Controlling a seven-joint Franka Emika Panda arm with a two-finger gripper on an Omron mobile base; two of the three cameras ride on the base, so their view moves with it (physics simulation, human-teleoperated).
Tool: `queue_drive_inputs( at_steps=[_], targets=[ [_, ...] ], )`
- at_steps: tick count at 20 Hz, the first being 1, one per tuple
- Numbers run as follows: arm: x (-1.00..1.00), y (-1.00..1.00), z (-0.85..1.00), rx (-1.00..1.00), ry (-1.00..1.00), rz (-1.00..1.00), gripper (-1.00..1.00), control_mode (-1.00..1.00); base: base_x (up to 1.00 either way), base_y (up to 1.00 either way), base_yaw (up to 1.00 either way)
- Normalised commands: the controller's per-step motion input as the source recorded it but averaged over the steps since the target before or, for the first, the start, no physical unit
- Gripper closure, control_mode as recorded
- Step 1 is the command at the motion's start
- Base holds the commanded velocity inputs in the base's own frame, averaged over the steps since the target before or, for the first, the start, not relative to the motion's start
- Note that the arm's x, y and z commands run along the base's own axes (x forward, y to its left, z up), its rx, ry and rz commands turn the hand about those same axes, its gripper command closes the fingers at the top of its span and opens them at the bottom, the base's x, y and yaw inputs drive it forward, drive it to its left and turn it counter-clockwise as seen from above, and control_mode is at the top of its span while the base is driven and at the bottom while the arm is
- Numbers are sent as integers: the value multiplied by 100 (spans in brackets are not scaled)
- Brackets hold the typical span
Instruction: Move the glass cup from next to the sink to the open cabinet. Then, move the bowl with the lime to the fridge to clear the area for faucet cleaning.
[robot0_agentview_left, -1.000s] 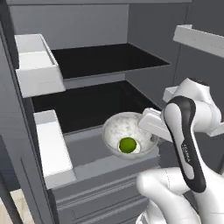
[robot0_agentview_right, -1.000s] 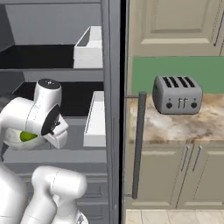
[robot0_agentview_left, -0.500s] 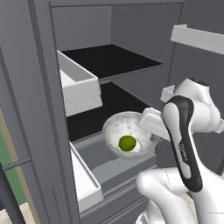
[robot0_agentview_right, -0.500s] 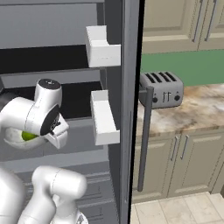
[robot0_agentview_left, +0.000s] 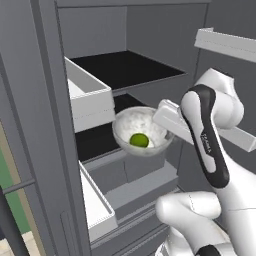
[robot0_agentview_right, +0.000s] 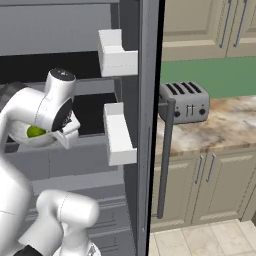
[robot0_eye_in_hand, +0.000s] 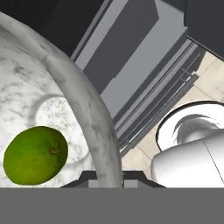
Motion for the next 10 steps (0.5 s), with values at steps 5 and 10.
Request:
queue_drive_inputs(
  at_steps=[5,10],
  targets=[
    [0,41,-10,15,-4,-7,100,-100,0,0,0],
    [17,53,-1,2,0,0,100,-100,0,0,0]
  ],
)
